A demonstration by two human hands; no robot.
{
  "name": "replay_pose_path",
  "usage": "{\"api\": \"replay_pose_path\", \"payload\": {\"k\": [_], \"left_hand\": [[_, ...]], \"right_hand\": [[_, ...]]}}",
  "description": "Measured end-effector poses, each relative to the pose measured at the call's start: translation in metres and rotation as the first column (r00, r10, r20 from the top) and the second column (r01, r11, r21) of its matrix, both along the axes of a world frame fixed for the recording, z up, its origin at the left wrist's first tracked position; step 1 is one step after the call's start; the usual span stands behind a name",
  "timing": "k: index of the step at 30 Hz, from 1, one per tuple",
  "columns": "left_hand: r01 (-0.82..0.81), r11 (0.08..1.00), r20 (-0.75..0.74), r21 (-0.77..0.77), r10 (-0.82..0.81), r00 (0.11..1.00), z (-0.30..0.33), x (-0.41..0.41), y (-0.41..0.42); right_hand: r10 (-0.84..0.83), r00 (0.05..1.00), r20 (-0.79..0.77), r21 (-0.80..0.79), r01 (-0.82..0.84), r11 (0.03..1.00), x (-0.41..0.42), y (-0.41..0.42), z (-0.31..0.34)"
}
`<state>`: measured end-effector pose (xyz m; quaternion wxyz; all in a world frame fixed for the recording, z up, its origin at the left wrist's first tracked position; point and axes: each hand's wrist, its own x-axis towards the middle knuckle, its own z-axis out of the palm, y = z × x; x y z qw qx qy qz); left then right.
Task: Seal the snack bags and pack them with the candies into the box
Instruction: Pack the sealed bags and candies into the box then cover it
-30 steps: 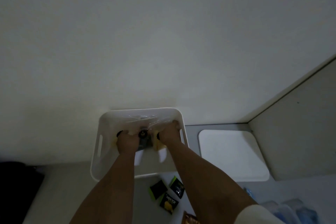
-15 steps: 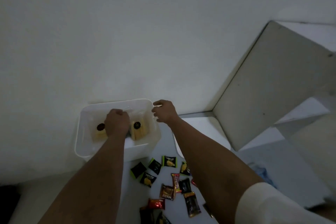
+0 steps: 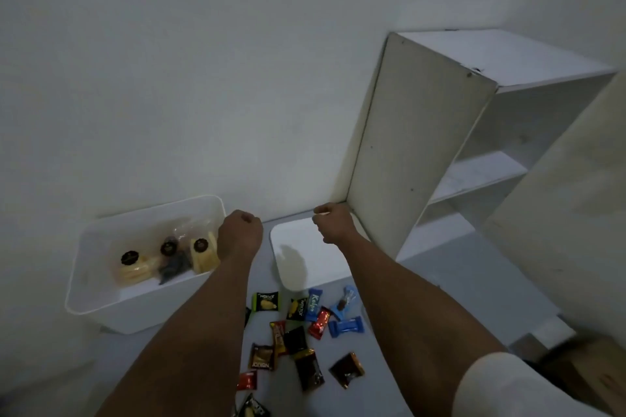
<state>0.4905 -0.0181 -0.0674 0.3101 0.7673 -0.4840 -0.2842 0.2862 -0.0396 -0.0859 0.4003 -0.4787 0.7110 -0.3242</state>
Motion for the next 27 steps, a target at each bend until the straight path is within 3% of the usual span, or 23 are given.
{"api": "replay_pose_path", "payload": {"k": [10,17,22,27], "left_hand": [[0.059,0.992,-0.073,0.108,-0.052,0.996,-0.042,-0.119,0.031],[0.201,0.944,-0.144,0.262,-0.167,0.975,-0.086,-0.182,0.066],[0.327,0.814,-0.171,0.48,-0.278,0.945,-0.127,-0.223,0.093],[0.358,0.737,-0.211,0.573,-0.289,0.934,-0.162,-0.251,0.117]], "right_hand": [[0.002,0.996,-0.092,0.088,0.006,0.996,-0.142,0.032,-0.04],[0.045,0.963,-0.267,0.18,0.004,0.984,-0.224,0.07,-0.078],[0.015,0.929,-0.369,0.327,0.115,0.938,-0.289,0.108,-0.119],[0.014,0.928,-0.373,0.448,0.167,0.878,-0.325,0.13,-0.152]]}}
